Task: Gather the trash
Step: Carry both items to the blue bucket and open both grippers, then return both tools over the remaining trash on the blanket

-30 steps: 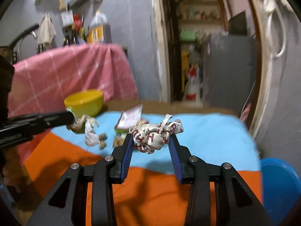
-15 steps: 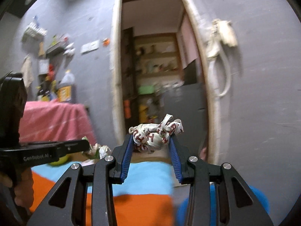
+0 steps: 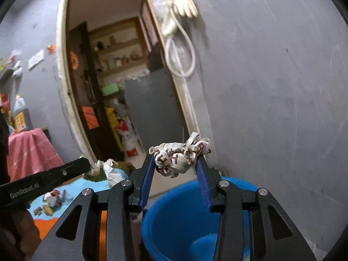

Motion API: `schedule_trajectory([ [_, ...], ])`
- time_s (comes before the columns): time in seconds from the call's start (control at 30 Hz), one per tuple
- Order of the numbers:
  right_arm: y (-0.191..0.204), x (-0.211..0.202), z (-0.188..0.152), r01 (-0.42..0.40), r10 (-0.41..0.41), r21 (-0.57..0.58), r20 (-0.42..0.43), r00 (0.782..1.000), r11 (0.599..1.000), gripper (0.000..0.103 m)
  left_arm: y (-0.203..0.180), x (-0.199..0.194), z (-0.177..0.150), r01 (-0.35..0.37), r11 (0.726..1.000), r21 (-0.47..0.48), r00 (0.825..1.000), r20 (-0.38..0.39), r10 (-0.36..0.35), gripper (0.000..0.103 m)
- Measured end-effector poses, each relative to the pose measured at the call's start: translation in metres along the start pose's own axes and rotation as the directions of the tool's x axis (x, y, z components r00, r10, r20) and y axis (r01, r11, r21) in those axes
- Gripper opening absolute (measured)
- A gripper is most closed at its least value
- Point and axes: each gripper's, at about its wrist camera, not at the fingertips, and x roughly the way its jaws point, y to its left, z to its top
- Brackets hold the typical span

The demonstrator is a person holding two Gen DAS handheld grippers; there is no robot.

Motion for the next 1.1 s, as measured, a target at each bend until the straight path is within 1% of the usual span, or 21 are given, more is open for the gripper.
schedule_trajectory([
  [0.13, -0.015, 0.011, -0.007, 0.017, -0.014, 0.036, -0.084, 0.996, 0.999, 0.039, 0.002, 0.023, -0.005, 0.002, 0.999, -0.033, 0.997, -0.077, -0.004, 0.004],
  [0.3, -0.026, 0.020, -0.014, 0.031, -0.019, 0.069, -0.159, 0.987, 0.997, 0.042, 0.008, 0.043, -0.018, -0.006, 0.998, -0.070, 0.985, -0.173, -0.006, 0.007],
  [0.37, -0.028, 0.020, -0.015, 0.037, -0.023, 0.079, -0.169, 0.985, 0.996, 0.046, 0.009, 0.044, -0.022, -0.013, 0.997, -0.074, 0.982, -0.190, -0.002, 0.008],
  [0.47, -0.030, 0.017, -0.016, 0.042, -0.027, 0.089, -0.163, 0.986, 0.995, 0.051, 0.009, 0.042, -0.023, -0.016, 0.997, -0.071, 0.982, -0.190, 0.002, 0.010],
  [0.53, -0.030, 0.017, -0.015, 0.044, -0.029, 0.090, -0.159, 0.987, 0.995, 0.054, 0.009, 0.039, -0.023, -0.017, 0.998, -0.065, 0.983, -0.185, 0.005, 0.015],
  [0.57, -0.029, 0.017, -0.015, 0.045, -0.031, 0.088, -0.157, 0.987, 0.995, 0.055, 0.011, 0.039, -0.023, -0.018, 0.998, -0.066, 0.984, -0.178, 0.006, 0.017],
  [0.63, -0.029, 0.017, -0.014, 0.045, -0.031, 0.086, -0.153, 0.988, 0.995, 0.055, 0.012, 0.034, -0.021, -0.018, 0.998, -0.068, 0.987, -0.163, 0.007, 0.025],
  [0.73, -0.025, 0.019, -0.010, 0.040, -0.030, 0.074, -0.132, 0.991, 0.996, 0.058, 0.012, 0.023, -0.021, -0.027, 0.998, -0.065, 0.991, -0.130, 0.018, 0.028],
  [0.8, -0.021, 0.016, -0.008, 0.037, -0.031, 0.057, -0.101, 0.994, 0.998, 0.073, 0.012, 0.014, -0.017, -0.048, 0.998, -0.051, 0.994, -0.104, 0.043, 0.033],
  [0.87, -0.014, 0.010, -0.005, 0.034, -0.032, 0.035, -0.054, 0.998, 0.999, 0.078, 0.014, 0.001, -0.015, -0.078, 0.996, -0.035, 0.995, -0.059, 0.076, 0.040],
  [0.93, -0.007, 0.004, -0.003, 0.024, -0.024, 0.013, -0.012, 1.000, 1.000, 0.081, 0.019, -0.014, -0.013, -0.114, 0.993, -0.028, 0.993, -0.004, 0.114, 0.050],
  [0.97, -0.004, 0.002, -0.001, 0.021, -0.021, 0.002, 0.004, 1.000, 1.000, 0.085, 0.021, -0.021, -0.013, -0.128, 0.991, -0.028, 0.992, 0.016, 0.128, 0.053],
  [1.03, 0.004, -0.002, 0.000, 0.011, -0.011, -0.018, 0.038, 0.999, 1.000, 0.089, 0.029, -0.039, -0.012, -0.170, 0.985, -0.037, 0.982, 0.073, 0.173, 0.065],
  [1.07, 0.009, -0.005, 0.000, 0.005, -0.003, -0.033, 0.061, 0.998, 0.999, 0.093, 0.032, -0.045, -0.011, -0.185, 0.982, -0.043, 0.978, 0.092, 0.188, 0.069],
  [1.1, 0.013, -0.007, 0.001, 0.000, 0.003, -0.047, 0.080, 0.997, 0.999, 0.100, 0.036, -0.054, -0.011, -0.206, 0.977, -0.053, 0.970, 0.120, 0.211, 0.081],
])
